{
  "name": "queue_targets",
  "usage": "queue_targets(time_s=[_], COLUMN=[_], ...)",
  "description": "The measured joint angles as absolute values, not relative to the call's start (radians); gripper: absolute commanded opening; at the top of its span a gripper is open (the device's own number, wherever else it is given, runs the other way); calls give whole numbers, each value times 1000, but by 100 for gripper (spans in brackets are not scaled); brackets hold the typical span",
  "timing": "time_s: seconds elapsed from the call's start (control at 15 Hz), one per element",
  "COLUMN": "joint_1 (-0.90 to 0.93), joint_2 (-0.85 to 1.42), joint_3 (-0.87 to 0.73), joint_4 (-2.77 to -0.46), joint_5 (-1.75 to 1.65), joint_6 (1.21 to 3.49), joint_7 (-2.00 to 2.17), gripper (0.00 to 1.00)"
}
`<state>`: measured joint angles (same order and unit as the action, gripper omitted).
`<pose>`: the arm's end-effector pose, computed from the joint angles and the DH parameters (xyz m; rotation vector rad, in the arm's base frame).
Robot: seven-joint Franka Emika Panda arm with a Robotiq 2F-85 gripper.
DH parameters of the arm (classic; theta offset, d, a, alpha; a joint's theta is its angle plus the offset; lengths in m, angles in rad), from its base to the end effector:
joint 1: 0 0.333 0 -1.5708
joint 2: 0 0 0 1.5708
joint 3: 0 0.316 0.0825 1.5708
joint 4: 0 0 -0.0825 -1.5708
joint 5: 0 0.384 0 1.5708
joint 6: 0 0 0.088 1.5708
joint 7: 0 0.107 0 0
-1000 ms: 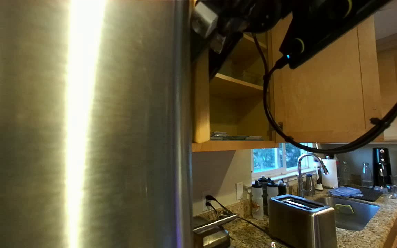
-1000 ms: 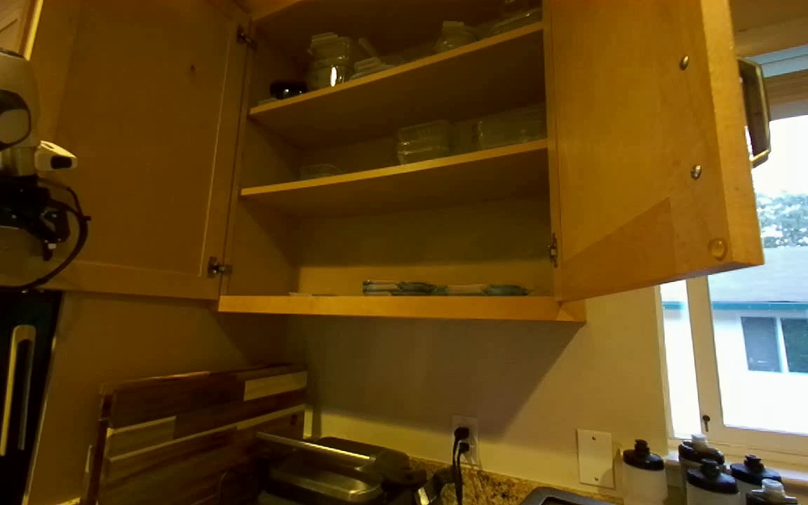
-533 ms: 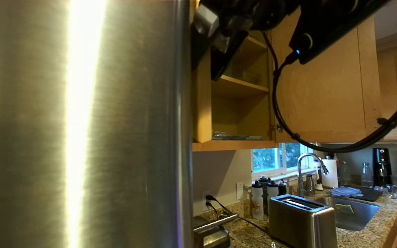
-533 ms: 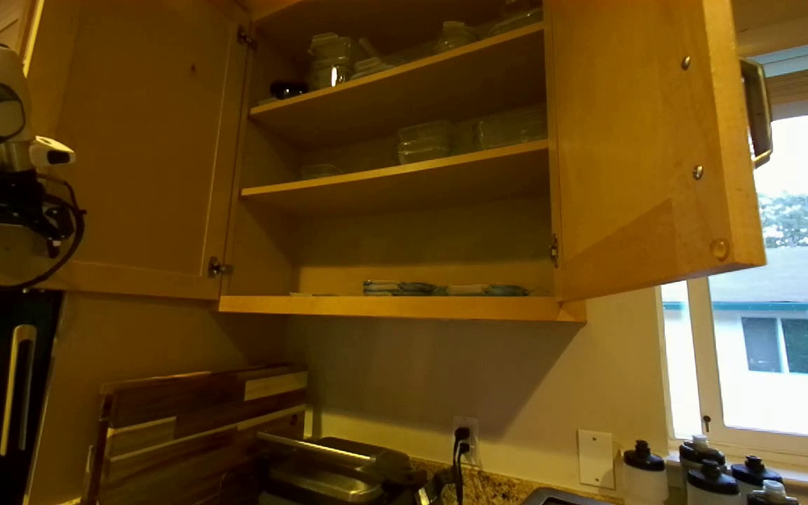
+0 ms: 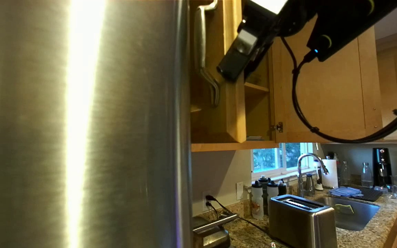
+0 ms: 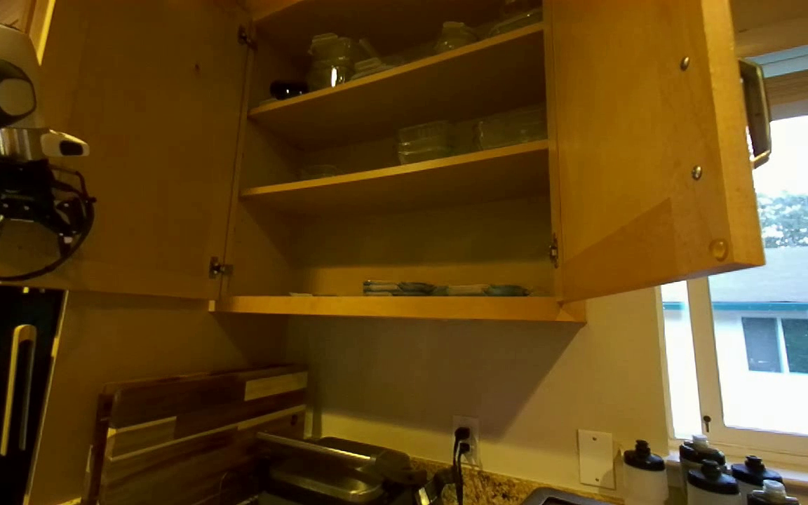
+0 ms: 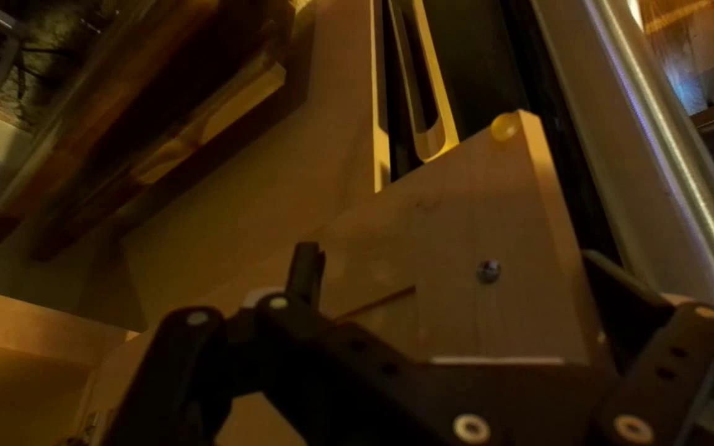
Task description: Close the left and right cabinet doors respectively
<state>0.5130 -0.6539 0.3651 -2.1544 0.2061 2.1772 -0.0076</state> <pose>0.2118 0.3486 0.6924 -2.5406 -1.1151 -0.8571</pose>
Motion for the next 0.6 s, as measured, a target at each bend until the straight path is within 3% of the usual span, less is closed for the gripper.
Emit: queue_targets(time_s=[0.6], joint_1=[468], joint_2=[-804], joint_3=[144], joint_4=[-2221], joint_5=[205], joint_6=[1943], joint_7=[-228], gripper=[100])
